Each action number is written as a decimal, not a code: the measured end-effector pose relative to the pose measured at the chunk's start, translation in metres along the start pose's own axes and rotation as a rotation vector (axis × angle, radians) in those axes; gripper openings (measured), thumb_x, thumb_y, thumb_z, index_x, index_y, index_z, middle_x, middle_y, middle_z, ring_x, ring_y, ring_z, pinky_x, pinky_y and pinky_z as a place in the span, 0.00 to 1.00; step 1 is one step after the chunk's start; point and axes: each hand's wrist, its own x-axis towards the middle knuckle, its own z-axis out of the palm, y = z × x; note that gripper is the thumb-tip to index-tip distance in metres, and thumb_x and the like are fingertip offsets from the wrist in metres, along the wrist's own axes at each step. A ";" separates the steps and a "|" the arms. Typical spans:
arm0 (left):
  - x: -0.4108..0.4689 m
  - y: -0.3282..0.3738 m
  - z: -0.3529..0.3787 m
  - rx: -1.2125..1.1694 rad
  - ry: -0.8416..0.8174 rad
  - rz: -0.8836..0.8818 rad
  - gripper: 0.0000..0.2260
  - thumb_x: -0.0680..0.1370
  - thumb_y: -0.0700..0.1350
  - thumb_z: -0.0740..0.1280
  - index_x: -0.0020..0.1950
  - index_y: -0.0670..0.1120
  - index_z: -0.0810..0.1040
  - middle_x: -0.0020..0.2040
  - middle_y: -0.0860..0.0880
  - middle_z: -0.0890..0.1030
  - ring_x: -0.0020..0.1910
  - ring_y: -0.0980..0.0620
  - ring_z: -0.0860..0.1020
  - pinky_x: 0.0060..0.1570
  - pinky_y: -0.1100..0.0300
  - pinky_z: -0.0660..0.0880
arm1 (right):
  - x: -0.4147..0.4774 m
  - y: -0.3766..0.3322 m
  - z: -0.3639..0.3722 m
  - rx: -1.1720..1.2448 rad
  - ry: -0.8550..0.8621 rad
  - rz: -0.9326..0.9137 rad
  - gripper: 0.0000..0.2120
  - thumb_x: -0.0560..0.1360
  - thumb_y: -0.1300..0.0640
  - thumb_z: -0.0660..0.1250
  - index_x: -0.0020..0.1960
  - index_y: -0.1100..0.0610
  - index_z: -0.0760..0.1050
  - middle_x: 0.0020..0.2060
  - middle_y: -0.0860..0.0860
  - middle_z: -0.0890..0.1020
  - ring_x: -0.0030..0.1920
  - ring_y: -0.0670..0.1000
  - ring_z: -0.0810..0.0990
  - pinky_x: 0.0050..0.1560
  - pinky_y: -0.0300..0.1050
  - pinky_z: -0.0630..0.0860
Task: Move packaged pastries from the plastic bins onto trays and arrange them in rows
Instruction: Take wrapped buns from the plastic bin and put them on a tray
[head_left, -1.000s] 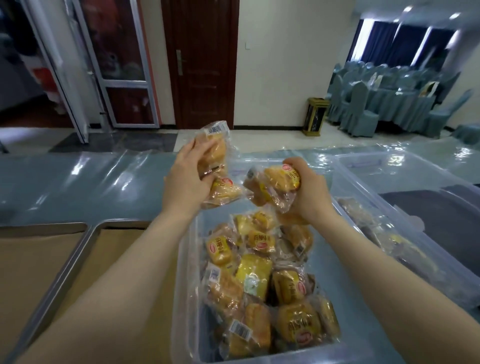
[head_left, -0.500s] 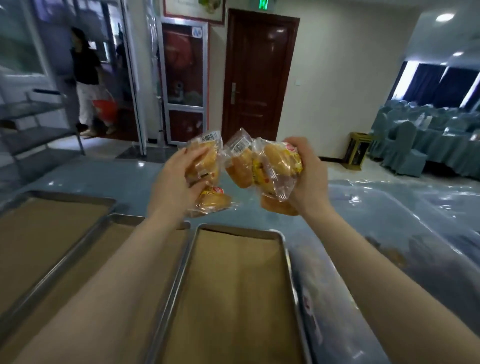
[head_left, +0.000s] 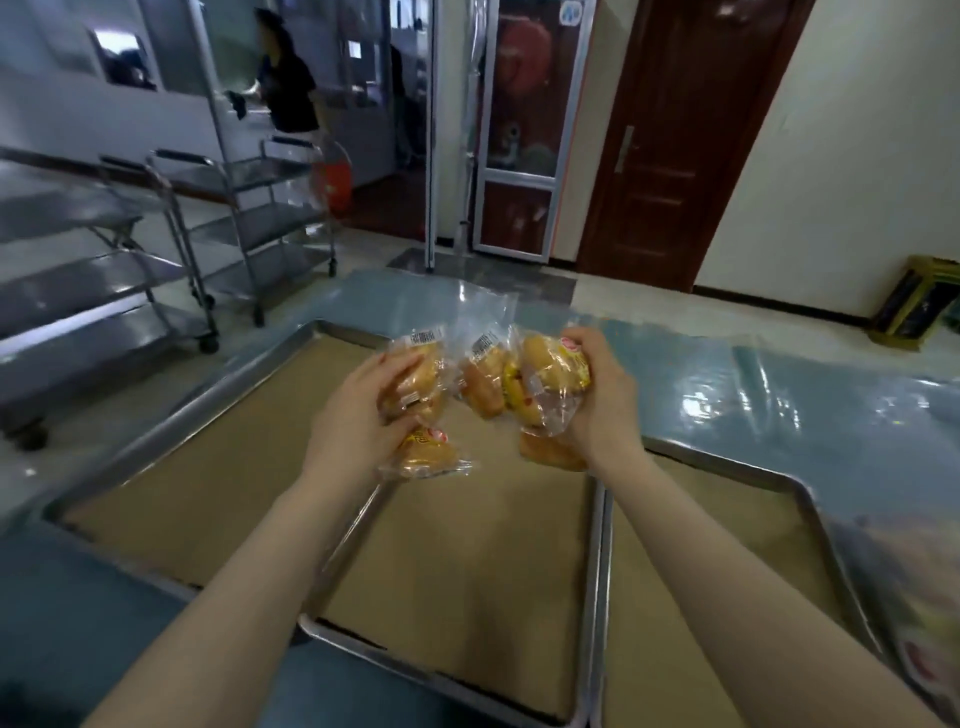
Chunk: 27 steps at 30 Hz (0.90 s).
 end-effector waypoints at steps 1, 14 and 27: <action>0.001 -0.018 -0.004 0.003 0.000 -0.028 0.31 0.69 0.43 0.76 0.67 0.62 0.70 0.69 0.56 0.70 0.65 0.53 0.71 0.61 0.51 0.71 | 0.003 0.004 0.019 0.006 -0.023 0.006 0.15 0.70 0.58 0.71 0.52 0.46 0.72 0.40 0.39 0.76 0.41 0.37 0.76 0.40 0.33 0.70; 0.015 -0.237 -0.025 0.169 -0.142 -0.430 0.32 0.71 0.46 0.73 0.69 0.66 0.64 0.74 0.54 0.63 0.67 0.49 0.69 0.62 0.45 0.71 | 0.030 0.070 0.290 0.131 -0.227 0.344 0.18 0.69 0.64 0.72 0.52 0.47 0.71 0.40 0.38 0.78 0.42 0.32 0.76 0.41 0.24 0.69; 0.008 -0.291 -0.060 -0.052 -0.290 -0.410 0.37 0.70 0.51 0.72 0.75 0.56 0.58 0.65 0.61 0.67 0.65 0.60 0.66 0.58 0.60 0.69 | -0.014 0.056 0.354 -0.079 -0.329 0.582 0.45 0.66 0.42 0.76 0.75 0.49 0.57 0.71 0.50 0.66 0.73 0.53 0.62 0.69 0.58 0.64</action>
